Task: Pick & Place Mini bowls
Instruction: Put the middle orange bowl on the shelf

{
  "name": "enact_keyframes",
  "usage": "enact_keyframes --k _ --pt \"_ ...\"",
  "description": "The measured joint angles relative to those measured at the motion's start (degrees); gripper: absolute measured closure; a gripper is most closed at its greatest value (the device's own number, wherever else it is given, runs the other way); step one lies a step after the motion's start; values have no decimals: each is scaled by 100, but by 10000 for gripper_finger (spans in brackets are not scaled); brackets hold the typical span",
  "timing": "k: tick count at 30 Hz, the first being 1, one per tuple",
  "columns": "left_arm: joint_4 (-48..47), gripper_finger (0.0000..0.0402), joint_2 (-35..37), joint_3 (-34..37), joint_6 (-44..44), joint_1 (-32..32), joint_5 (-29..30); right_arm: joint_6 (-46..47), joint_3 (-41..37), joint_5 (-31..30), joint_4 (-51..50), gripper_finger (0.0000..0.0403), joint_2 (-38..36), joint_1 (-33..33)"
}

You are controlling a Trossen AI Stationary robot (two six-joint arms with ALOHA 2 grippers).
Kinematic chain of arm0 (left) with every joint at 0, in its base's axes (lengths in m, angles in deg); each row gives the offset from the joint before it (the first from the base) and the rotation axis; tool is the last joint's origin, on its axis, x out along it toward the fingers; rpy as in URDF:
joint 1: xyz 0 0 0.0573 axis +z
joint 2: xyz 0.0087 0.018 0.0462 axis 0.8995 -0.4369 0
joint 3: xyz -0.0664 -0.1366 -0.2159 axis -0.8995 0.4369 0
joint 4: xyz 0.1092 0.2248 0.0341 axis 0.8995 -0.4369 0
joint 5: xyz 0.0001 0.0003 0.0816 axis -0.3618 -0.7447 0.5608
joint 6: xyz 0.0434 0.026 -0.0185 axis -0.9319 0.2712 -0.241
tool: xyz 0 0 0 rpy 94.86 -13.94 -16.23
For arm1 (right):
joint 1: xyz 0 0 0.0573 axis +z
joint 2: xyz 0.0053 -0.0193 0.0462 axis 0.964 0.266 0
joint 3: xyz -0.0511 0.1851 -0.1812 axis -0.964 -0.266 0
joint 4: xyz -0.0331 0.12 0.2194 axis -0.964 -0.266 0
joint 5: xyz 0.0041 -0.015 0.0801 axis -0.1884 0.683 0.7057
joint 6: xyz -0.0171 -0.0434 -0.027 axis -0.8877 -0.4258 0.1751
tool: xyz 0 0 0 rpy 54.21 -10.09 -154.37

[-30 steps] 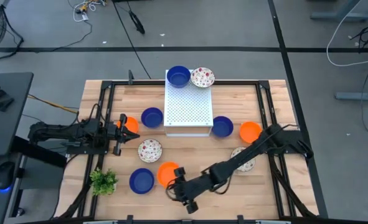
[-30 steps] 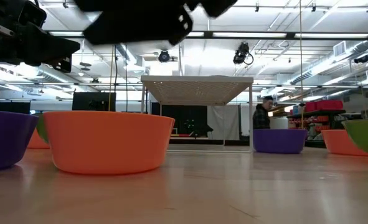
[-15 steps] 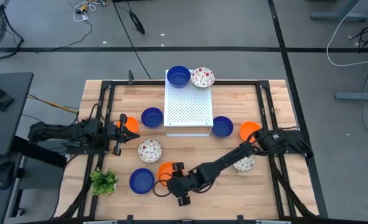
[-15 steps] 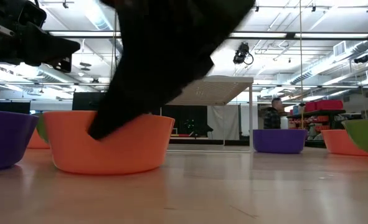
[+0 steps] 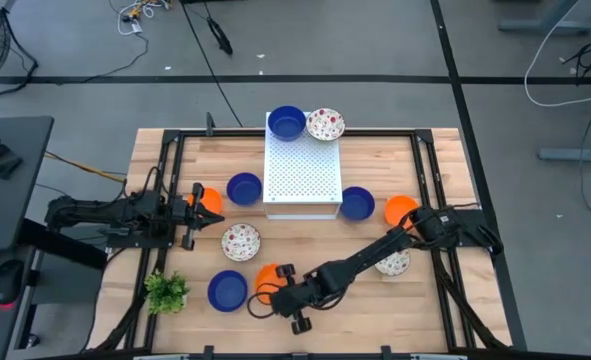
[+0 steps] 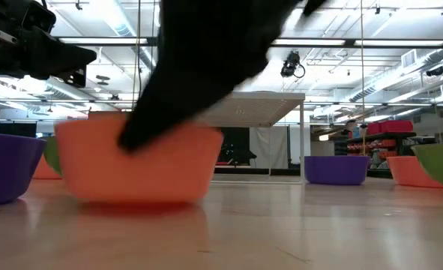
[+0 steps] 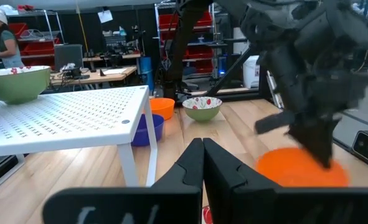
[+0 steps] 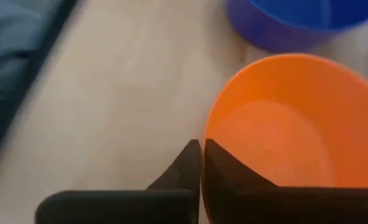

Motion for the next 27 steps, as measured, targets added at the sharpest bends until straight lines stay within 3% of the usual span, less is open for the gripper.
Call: enact_keyframes --k 6,13,16,20,27 --pt "2 396 0 0 0 -1 0 -528 -8 104 -188 395 -976 329" --pt "2 396 0 1 -1 -2 0 -1004 -6 -1280 -698 396 -2302 257" --pt "2 396 0 0 0 -1 0 -1036 -4 -1715 -1163 399 -2689 -228" --pt "0 396 0 0 0 0 0 -988 -2 -1743 -1723 398 -2883 -1190" --pt "0 396 0 0 -2 -2 0 -1338 -10 -737 -2330 398 -2755 -2646"
